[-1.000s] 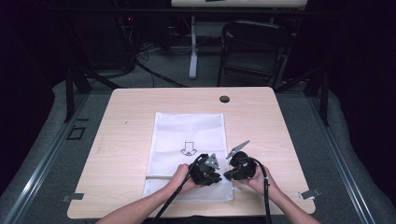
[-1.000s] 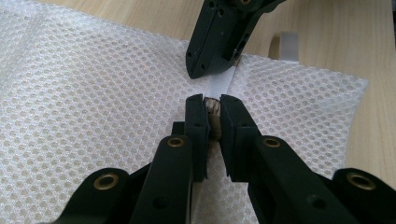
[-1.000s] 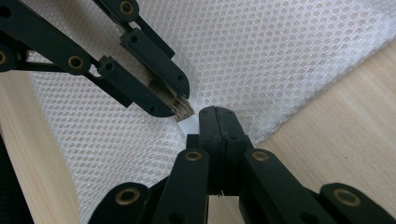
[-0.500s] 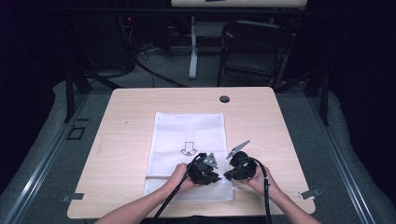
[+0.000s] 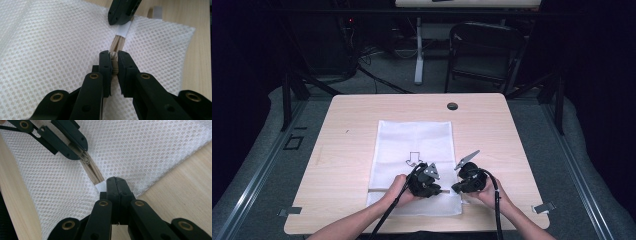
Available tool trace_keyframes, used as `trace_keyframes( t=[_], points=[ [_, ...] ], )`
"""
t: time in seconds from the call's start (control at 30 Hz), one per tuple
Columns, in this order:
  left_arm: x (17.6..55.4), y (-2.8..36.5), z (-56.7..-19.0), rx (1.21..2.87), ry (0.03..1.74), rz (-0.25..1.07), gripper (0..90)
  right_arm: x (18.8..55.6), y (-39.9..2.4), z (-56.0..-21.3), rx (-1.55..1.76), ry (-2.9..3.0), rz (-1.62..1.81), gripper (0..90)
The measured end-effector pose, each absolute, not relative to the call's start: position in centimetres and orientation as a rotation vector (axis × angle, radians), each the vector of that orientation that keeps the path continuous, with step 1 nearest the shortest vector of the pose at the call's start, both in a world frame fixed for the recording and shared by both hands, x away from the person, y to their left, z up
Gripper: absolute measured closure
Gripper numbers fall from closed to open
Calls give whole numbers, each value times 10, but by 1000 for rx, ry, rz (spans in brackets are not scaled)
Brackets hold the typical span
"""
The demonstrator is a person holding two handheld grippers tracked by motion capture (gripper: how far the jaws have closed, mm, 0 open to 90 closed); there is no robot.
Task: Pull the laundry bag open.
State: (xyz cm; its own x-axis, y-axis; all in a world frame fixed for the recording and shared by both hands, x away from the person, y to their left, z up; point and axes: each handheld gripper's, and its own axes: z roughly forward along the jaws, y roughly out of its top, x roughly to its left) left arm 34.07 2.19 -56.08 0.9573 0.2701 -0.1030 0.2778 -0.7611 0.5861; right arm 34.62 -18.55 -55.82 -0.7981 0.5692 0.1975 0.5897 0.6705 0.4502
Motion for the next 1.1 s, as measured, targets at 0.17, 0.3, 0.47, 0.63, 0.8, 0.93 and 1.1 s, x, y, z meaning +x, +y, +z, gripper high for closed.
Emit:
trace_keyframes(
  t=[0.17, 0.3, 0.47, 0.63, 0.8, 0.93, 1.1],
  points=[
    [340, 28, -560, 2479, 398, -8, 826, 346, -185, -559, -981, -2849, -788, 900],
    [341, 32, -560, 2478, 399, -3, 826, 346, -186, -559, -978, -2847, -790, 900],
    [339, 37, -560, 2482, 404, 3, 826, 346, -185, -558, -979, -2854, -788, 900],
    [338, 40, -559, 2482, 411, 12, 826, 345, -185, -559, -982, -2854, -794, 900],
    [337, 40, -559, 2483, 408, 11, 826, 345, -185, -558, -984, -2856, -787, 900],
    [337, 41, -559, 2482, 409, 9, 826, 345, -185, -558, -983, -2857, -786, 900],
    [337, 41, -559, 2482, 408, 9, 826, 345, -185, -558, -983, -2856, -786, 900]
  ],
)
